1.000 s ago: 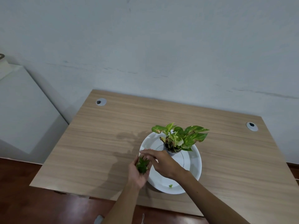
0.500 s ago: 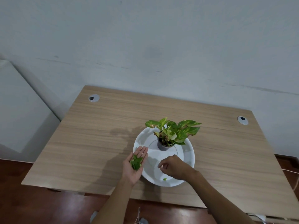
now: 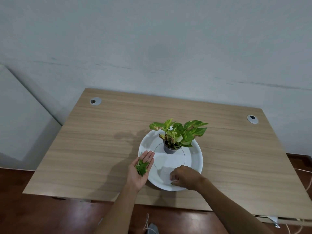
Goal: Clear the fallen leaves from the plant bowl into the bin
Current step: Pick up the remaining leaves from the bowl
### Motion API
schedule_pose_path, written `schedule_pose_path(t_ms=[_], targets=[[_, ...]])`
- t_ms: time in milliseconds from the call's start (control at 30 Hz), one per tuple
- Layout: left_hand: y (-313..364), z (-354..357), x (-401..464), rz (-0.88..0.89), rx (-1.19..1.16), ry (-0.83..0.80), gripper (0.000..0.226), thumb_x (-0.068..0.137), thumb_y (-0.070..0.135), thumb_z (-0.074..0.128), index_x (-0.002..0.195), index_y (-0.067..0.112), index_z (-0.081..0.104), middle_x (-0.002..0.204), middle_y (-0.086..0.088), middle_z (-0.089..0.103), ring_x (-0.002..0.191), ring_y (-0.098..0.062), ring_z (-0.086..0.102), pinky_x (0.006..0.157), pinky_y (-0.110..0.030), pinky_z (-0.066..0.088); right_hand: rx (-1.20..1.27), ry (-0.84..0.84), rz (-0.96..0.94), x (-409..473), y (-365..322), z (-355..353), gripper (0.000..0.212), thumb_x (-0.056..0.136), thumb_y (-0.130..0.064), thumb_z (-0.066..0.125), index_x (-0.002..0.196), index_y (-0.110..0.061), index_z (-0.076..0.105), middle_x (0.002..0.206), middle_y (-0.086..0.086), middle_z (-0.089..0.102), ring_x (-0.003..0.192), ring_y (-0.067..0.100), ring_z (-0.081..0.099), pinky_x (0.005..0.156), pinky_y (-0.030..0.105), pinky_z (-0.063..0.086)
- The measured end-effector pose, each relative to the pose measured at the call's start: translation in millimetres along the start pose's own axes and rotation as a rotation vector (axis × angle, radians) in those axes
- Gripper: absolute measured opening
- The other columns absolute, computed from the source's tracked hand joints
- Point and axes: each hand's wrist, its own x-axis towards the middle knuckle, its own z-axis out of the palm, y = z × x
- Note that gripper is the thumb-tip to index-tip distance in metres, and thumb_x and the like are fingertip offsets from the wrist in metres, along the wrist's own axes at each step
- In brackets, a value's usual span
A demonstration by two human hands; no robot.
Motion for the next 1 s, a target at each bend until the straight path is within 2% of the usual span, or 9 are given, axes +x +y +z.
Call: schedule_pose_path(t_ms=[100,233,333,467,600,700,800,900,1000], targets=[[-2,0,-2,-0.005,0.003,0.006,0.042,0.102,0.021,0.035,0.122,-0.004,0.063,0.131,-0.023,0.062,0.125,-0.031,0.059,0.110,-0.042,0.041,-0.059,0.012,-0.043,0,2,1,0.020,0.090,-0.030,0.060,0.104,-0.026,0.073,0.102,-0.002,0.074,0.092,0.021,0.067,0.076,0.031,0.051],[-2,0,-4,-0.018,-0.008,0.004,0.042,0.102,0.021,0.036,0.120,-0.005,0.064,0.130,-0.023,0.063,0.126,-0.031,0.057,0.113,-0.041,0.038,-0.155,0.036,-0.119,1,4,3,0.024,0.093,-0.031,0.053,0.102,-0.028,0.075,0.098,-0.002,0.074,0.086,0.023,0.065,0.067,0.028,0.039],[-2,0,-4,-0.017,0.000,0.006,0.041,0.102,0.021,0.036,0.121,-0.004,0.063,0.130,-0.023,0.063,0.125,-0.031,0.057,0.114,-0.041,0.038,-0.206,0.047,-0.146,0,5,5,0.026,0.095,-0.032,0.048,0.099,-0.026,0.073,0.094,0.001,0.073,0.082,0.026,0.065,0.066,0.032,0.042],[-1,0,-4,-0.021,0.002,0.011,0.042,0.102,0.022,0.036,0.124,-0.004,0.061,0.131,-0.023,0.062,0.125,-0.031,0.058,0.114,-0.041,0.038,-0.183,0.004,-0.128,1,5,5,0.022,0.097,-0.032,0.047,0.101,-0.025,0.068,0.100,0.002,0.072,0.089,0.027,0.066,0.074,0.037,0.049],[-1,0,-3,-0.019,0.010,0.009,0.042,0.102,0.022,0.037,0.123,-0.004,0.062,0.131,-0.022,0.062,0.123,-0.031,0.060,0.112,-0.041,0.040,-0.209,-0.045,-0.189,-2,10,-1,0.025,0.100,-0.032,0.042,0.116,-0.032,0.061,0.111,-0.001,0.068,0.100,0.023,0.061,0.079,0.039,0.050],[-2,-1,-3,-0.019,0.010,-0.001,0.043,0.102,0.022,0.036,0.120,-0.004,0.064,0.131,-0.023,0.062,0.119,-0.031,0.064,0.112,-0.041,0.039,-0.221,-0.064,-0.223,-2,12,-5,0.029,0.099,-0.029,0.046,0.123,-0.035,0.060,0.112,-0.002,0.067,0.103,0.022,0.060,0.078,0.038,0.047],[-2,-1,-2,-0.022,0.013,0.004,0.044,0.102,0.022,0.036,0.115,-0.005,0.068,0.129,-0.023,0.063,0.117,-0.031,0.065,0.111,-0.041,0.040,-0.296,-0.036,-0.258,-1,12,-5,0.030,0.101,-0.031,0.045,0.125,-0.033,0.063,0.109,0.002,0.069,0.100,0.026,0.062,0.075,0.038,0.047],[-1,0,-1,-0.023,0.024,0.014,0.042,0.102,0.021,0.036,0.120,-0.005,0.064,0.130,-0.023,0.063,0.119,-0.032,0.063,0.112,-0.041,0.040,-0.369,-0.034,-0.290,-1,10,-1,0.031,0.102,-0.026,0.045,0.126,-0.029,0.064,0.106,0.006,0.068,0.096,0.031,0.064,0.072,0.036,0.044],[-2,2,-1,-0.027,0.032,0.026,0.041,0.102,0.021,0.037,0.124,-0.004,0.061,0.131,-0.023,0.062,0.124,-0.032,0.059,0.115,-0.041,0.038,-0.381,-0.032,-0.318,-3,8,2,0.028,0.102,-0.023,0.044,0.118,-0.025,0.066,0.096,0.007,0.065,0.087,0.033,0.065,0.068,0.038,0.045]])
